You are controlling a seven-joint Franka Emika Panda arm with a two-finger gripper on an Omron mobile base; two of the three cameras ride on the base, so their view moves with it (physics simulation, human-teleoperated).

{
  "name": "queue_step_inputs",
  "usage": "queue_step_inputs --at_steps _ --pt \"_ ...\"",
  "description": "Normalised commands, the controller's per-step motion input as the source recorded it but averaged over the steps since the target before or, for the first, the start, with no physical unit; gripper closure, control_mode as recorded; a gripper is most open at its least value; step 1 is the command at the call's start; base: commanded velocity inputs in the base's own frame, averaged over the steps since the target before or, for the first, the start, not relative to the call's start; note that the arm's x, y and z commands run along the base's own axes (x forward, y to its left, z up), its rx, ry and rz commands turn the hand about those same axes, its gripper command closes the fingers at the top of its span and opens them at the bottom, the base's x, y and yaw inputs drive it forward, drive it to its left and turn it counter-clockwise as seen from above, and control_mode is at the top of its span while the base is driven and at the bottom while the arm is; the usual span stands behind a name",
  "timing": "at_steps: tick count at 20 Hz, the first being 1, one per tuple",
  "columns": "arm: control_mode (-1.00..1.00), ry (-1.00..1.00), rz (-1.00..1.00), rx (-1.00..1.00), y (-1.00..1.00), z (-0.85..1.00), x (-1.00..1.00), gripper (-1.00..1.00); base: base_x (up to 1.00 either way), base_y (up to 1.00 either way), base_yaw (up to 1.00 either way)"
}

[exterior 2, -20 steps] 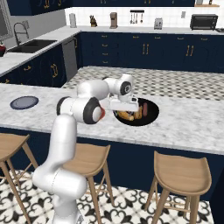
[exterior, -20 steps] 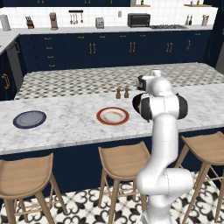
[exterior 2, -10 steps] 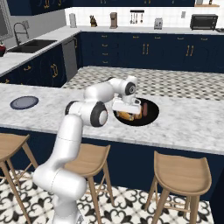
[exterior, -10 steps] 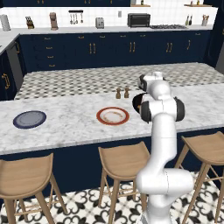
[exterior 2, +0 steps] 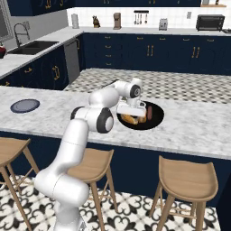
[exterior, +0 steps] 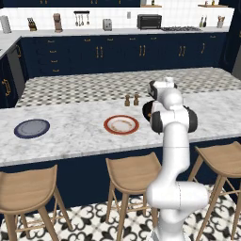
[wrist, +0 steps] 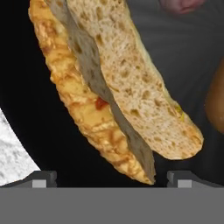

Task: Place one bun and one sausage from the bowl on each plate.

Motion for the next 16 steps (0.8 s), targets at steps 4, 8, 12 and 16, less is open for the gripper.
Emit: queue_step_inputs --at_steps 4,8,12,16 --pt "-1.0 -0.07 0.11 -0.02 0.0 0.0 0.25 -1.0 0.0 0.0 0.0" --pt "-1.0 0.01 0.15 -0.06 -0.01 -0.17 0.04 -1.0 0.0 0.0 0.0" --pt "-1.0 0.05 0.12 -0.01 0.0 -0.13 0.04 -1.0 0.0 0.0 0.0" --pt "-1.0 0.02 0.06 0.0 0.0 -0.01 -0.05 -1.0 0.0 0.0 0.0"
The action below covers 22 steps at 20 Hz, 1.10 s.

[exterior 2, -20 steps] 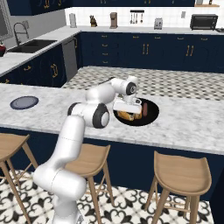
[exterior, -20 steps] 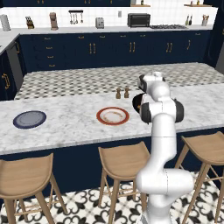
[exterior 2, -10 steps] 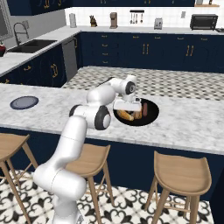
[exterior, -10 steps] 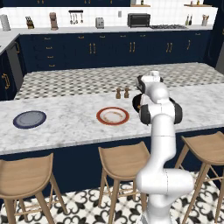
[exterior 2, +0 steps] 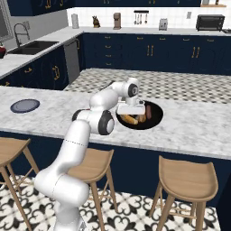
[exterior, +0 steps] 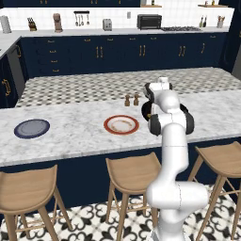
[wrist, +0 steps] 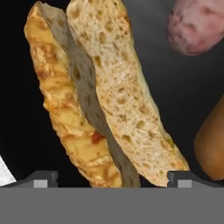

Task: Place one bun and one sausage from the bowl on each plate.

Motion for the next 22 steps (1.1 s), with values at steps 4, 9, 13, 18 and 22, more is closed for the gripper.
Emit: queue_step_inputs --at_steps 4,9,13,18,22 --pt "-1.0 -0.07 0.02 0.0 0.0 0.07 -0.34 -1.0 0.0 0.0 0.0" --pt "-1.0 0.0 0.03 0.02 0.03 0.0 -0.06 -1.0 0.0 0.0 0.0" --pt "-1.0 0.0 0.03 0.0 0.22 0.0 -0.23 -1.0 0.0 0.0 0.0" --pt "-1.0 0.0 0.0 0.0 0.0 -0.04 0.18 -1.0 0.0 0.0 0.0" --pt "-1.0 0.0 0.0 0.0 -0.06 -0.18 0.16 -1.0 0.0 0.0 0.0"
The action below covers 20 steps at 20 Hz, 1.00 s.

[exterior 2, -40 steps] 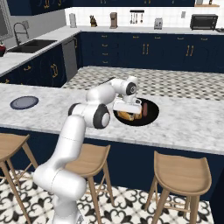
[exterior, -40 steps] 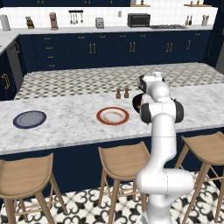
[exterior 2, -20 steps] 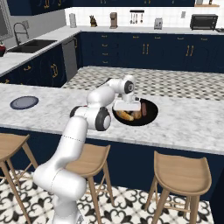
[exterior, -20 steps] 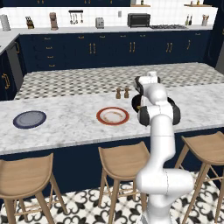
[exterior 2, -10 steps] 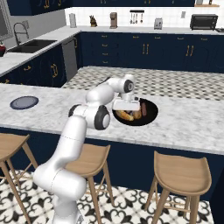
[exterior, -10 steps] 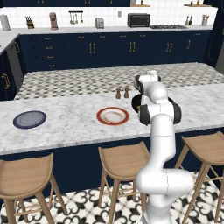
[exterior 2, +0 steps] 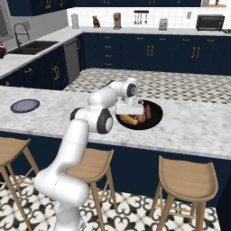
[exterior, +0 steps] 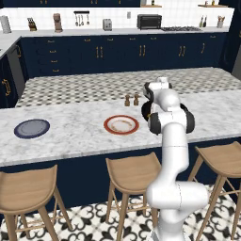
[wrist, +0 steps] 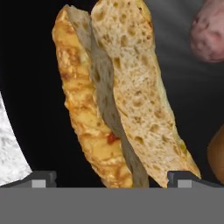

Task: Place one bun and one sausage from the bowl on each plate.

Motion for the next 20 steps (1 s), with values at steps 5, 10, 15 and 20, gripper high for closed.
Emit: queue_step_inputs --at_steps 5,10,15,20 --pt "-1.0 0.0 0.0 0.0 -0.04 -0.17 0.05 1.0 0.0 0.0 0.0" --pt "-1.0 -0.05 0.01 0.0 0.0 0.0 -0.37 1.0 0.0 0.0 0.0" --pt "-1.0 -0.26 0.05 0.0 0.15 0.55 -1.0 1.0 0.0 0.0 0.0" --pt "-1.0 -0.33 0.08 0.0 0.36 0.95 -1.0 1.0 0.0 0.0 0.0"
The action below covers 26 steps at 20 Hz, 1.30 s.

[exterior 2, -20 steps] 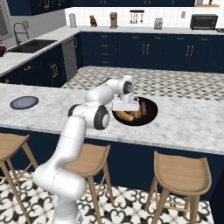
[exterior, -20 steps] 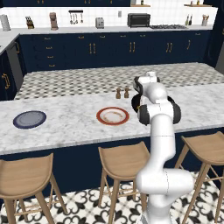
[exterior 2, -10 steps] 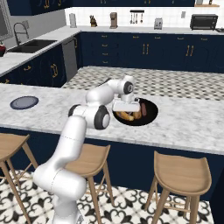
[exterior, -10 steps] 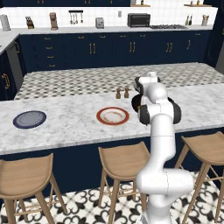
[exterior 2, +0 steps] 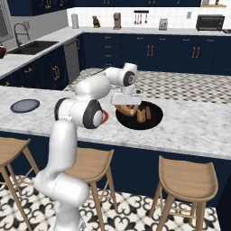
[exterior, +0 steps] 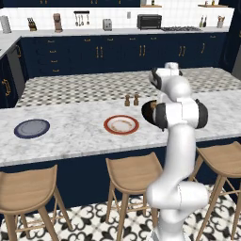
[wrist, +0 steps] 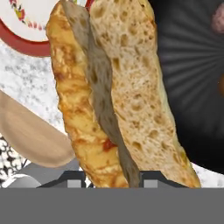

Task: Place one bun and one sausage from the bowl on each plate.

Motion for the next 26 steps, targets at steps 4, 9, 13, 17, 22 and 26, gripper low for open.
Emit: queue_step_inputs --at_steps 4,9,13,17,22,26 --pt "-1.0 -0.29 0.08 0.0 0.43 0.93 -1.0 1.0 0.0 0.0 0.0" --pt "-1.0 -0.31 0.15 -0.09 0.66 0.13 -1.0 1.0 0.0 0.0 0.0" --pt "-1.0 -0.27 0.21 -0.09 0.77 -0.11 -1.0 1.0 0.0 0.0 0.0" --pt "1.0 -0.17 0.12 -0.03 0.75 -0.01 -0.57 1.0 -0.03 0.25 0.01" --pt "1.0 0.0 0.0 0.0 0.0 0.0 0.0 1.0 0.0 1.0 -0.01" --pt "1.0 0.0 0.0 0.0 0.0 0.0 0.0 1.0 0.0 1.0 -0.13"
